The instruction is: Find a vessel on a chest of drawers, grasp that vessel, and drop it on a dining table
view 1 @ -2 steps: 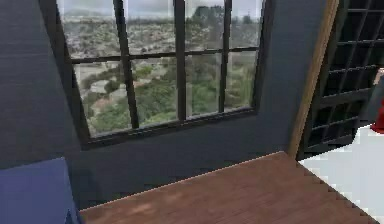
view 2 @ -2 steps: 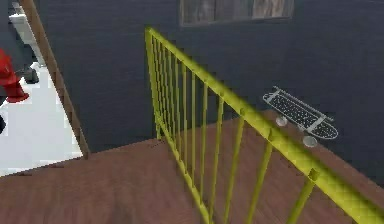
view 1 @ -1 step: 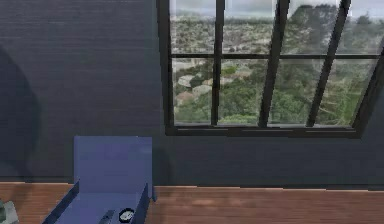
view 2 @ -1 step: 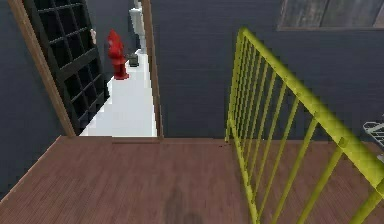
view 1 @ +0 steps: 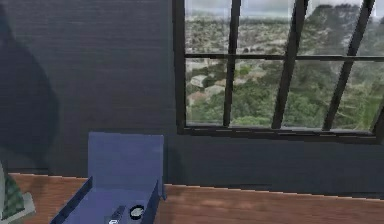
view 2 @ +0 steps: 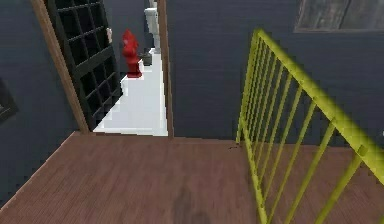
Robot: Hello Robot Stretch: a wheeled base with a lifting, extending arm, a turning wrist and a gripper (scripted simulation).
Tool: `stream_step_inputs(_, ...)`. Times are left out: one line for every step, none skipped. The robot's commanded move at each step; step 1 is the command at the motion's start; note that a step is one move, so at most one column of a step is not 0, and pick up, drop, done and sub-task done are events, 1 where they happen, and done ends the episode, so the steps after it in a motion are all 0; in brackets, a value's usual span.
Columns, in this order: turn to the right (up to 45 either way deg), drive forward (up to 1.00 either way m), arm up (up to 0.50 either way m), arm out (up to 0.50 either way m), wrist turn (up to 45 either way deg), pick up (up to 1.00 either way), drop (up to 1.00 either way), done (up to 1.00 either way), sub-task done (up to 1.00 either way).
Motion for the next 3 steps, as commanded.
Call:
stream_step_inputs(0.0,0.15,0.00,0.00,0.0,0.00,0.00,0.00,0.00)
stream_step_inputs(-45.0,0.00,0.00,0.00,0.0,0.00,0.00,0.00,0.00)
stream_step_inputs(-18.0,0.00,0.00,0.00,0.0,0.00,0.00,0.00,0.00)
